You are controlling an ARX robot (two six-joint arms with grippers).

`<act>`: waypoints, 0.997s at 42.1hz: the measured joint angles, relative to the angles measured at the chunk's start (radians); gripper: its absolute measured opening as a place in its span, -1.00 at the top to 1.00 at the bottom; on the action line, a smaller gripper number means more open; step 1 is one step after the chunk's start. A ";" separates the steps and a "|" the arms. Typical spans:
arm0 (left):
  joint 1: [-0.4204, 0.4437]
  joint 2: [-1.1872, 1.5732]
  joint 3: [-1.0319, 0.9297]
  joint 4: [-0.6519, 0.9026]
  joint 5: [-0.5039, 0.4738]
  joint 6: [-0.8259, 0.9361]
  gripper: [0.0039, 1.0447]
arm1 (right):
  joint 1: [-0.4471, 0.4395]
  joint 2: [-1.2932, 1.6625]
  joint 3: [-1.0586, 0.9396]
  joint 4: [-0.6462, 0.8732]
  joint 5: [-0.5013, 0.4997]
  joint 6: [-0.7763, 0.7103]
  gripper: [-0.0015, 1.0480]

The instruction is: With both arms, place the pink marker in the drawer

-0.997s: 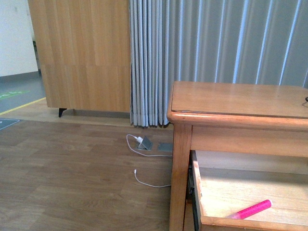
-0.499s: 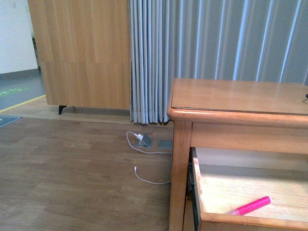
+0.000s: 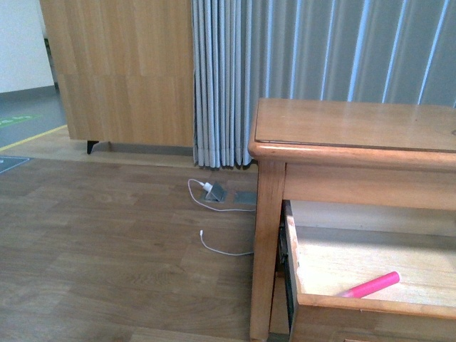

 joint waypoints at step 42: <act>0.000 0.000 0.000 0.000 0.000 0.000 -0.89 | 0.138 0.839 0.455 0.601 0.277 0.260 -0.84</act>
